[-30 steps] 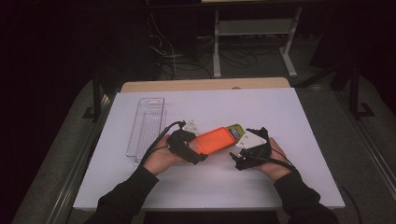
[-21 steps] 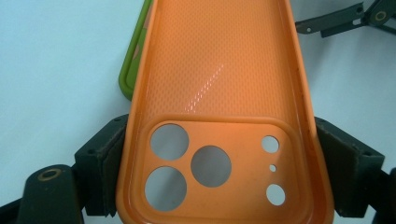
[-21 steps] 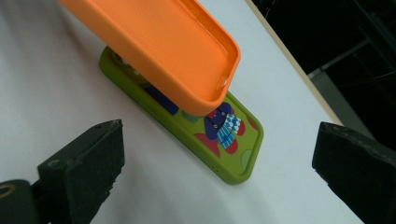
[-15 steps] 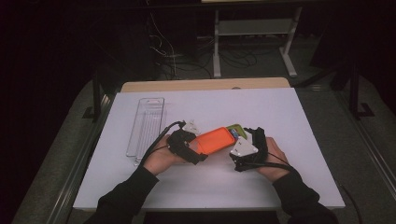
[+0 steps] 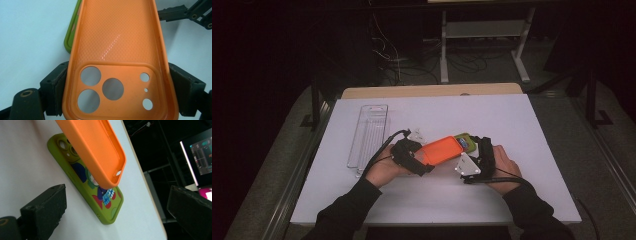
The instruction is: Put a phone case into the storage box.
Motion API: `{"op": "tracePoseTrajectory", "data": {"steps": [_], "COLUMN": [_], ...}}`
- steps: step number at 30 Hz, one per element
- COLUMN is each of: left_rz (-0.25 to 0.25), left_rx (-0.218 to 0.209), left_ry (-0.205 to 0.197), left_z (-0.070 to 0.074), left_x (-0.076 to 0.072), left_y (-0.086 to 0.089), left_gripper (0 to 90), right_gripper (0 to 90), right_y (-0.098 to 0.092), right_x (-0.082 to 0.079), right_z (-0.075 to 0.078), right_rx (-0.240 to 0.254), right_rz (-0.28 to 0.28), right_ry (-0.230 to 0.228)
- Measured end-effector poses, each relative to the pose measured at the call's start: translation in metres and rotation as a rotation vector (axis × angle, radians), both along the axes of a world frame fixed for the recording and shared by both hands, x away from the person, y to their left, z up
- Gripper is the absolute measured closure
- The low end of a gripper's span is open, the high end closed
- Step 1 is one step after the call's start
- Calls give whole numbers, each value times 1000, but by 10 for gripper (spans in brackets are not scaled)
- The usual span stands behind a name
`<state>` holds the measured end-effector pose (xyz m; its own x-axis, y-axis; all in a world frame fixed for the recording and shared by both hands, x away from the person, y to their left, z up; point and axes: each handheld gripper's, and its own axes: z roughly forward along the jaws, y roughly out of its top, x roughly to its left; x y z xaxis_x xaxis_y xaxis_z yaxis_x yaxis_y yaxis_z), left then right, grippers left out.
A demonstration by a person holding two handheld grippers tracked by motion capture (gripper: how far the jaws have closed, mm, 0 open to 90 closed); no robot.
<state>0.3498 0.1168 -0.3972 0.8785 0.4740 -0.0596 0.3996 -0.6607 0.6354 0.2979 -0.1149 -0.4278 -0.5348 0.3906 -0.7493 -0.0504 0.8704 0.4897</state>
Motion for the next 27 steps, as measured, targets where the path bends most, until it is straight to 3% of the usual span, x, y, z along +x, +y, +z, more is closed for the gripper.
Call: {"op": "tracePoseTrajectory", "data": {"steps": [7,8,12,14,19,20,21,27], "left_rz": [-2,-1,-15,-20,-13,-14,-14,-7], "left_rx": [6,6,23,31,24,26,24,13], "left_ry": [5,4,0,-3,2,-1,1,0], "left_z": [0,0,1,2,1,2,2,2], "left_x": [0,0,1,1,1,1,1,0], "left_y": [0,0,1,2,1,1,1,1], "left_gripper": [160,160,160,160,160,160,160,160], "right_gripper": [18,19,19,19,20,20,20,23], "right_y": [3,4,6,9,11,12,13,15], "right_x": [-3,-4,-6,-7,-9,-10,-10,-11], "right_z": [-1,-1,-1,-3,-4,-5,-5,-6], "right_rx": [-52,-77,-109,-131,-176,-179,-198,-219], "right_rz": [21,26,47,59,75,74,84,105], "right_ry": [-46,-72,-108,-157,-203,-188,-210,-222]}}
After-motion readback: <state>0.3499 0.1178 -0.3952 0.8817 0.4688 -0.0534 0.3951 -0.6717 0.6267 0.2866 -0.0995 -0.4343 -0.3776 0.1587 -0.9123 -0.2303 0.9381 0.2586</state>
